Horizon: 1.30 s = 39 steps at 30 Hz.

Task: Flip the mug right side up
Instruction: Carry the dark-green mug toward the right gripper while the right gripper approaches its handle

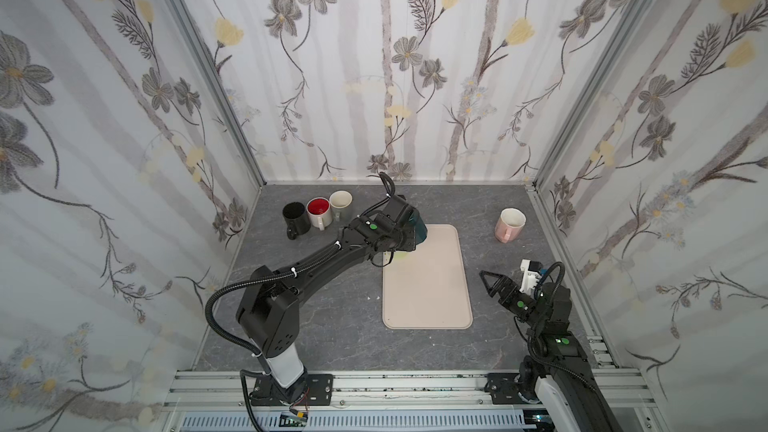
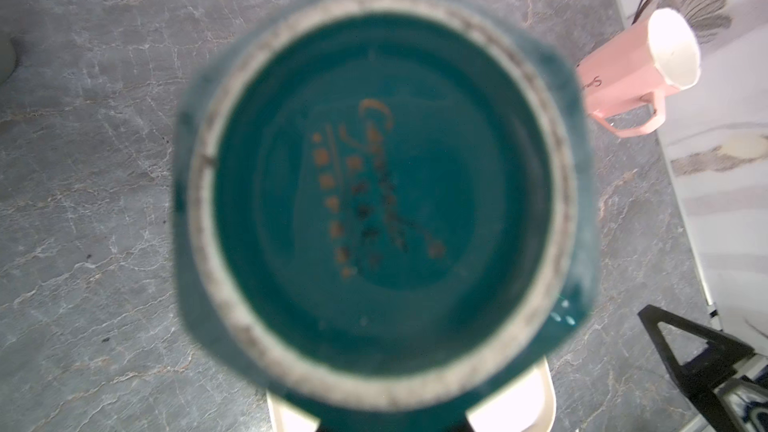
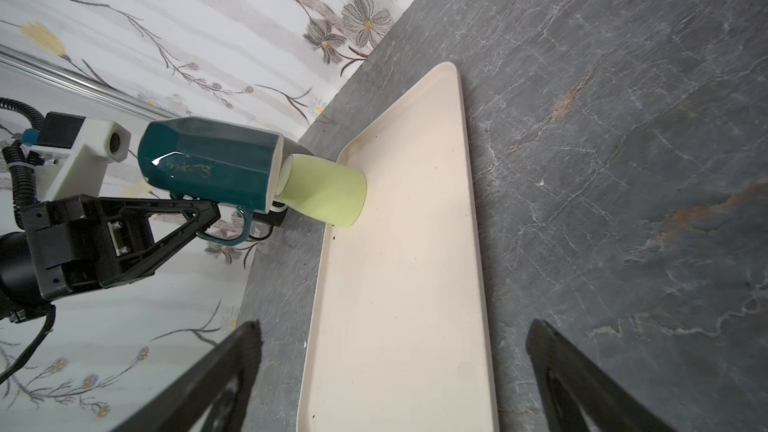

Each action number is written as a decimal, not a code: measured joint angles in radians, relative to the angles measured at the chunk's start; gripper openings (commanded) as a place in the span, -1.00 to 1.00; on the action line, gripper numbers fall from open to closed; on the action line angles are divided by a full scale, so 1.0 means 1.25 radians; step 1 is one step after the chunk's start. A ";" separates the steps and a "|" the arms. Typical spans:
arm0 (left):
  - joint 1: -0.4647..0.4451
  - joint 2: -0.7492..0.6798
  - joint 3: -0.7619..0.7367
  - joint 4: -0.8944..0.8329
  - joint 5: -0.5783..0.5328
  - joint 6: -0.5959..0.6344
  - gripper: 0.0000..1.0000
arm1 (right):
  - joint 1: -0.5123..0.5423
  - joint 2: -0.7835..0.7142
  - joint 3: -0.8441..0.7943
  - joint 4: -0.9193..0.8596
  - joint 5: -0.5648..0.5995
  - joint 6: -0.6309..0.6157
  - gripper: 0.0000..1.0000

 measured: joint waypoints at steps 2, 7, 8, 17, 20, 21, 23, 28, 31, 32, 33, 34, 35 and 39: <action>0.007 -0.019 -0.025 0.019 0.009 -0.016 -1.00 | 0.000 0.006 0.006 -0.002 -0.009 0.000 0.99; 0.010 -0.063 -0.066 0.052 0.044 -0.036 -1.00 | 0.000 0.014 0.011 0.004 -0.032 0.018 0.99; 0.011 -0.073 -0.073 0.060 0.050 -0.036 -1.00 | 0.000 0.013 0.011 0.007 -0.039 0.025 0.99; 0.027 -0.133 -0.121 0.084 0.079 -0.038 -1.00 | 0.001 -0.059 -0.033 0.093 -0.077 0.137 0.99; 0.028 -0.137 -0.123 0.102 0.100 -0.039 -1.00 | 0.004 -0.068 -0.035 0.139 -0.095 0.170 0.99; 0.030 -0.137 -0.122 0.109 0.108 -0.039 -1.00 | 0.006 -0.065 -0.035 0.155 -0.102 0.179 0.99; 0.031 -0.136 -0.119 0.113 0.123 -0.039 -1.00 | 0.008 -0.050 -0.029 0.180 -0.121 0.195 0.99; 0.034 -0.132 -0.108 0.128 0.145 -0.043 -1.00 | 0.037 -0.002 0.013 0.224 -0.157 0.210 0.99; 0.034 -0.120 -0.095 0.139 0.174 -0.062 -1.00 | 0.068 0.025 0.045 0.244 -0.165 0.210 0.99; 0.034 -0.113 -0.087 0.144 0.185 -0.063 -1.00 | 0.077 0.033 0.054 0.250 -0.165 0.210 0.99; 0.034 -0.105 -0.078 0.150 0.200 -0.069 -1.00 | 0.086 0.041 0.063 0.254 -0.165 0.210 0.99; 0.034 -0.098 -0.068 0.156 0.214 -0.079 -1.00 | 0.095 0.048 0.070 0.257 -0.164 0.209 0.99; 0.034 -0.093 -0.063 0.161 0.224 -0.080 -1.00 | 0.102 0.053 0.075 0.259 -0.164 0.209 0.99; 0.033 -0.073 -0.036 0.174 0.265 -0.096 -1.00 | 0.124 0.078 0.102 0.269 -0.158 0.208 0.99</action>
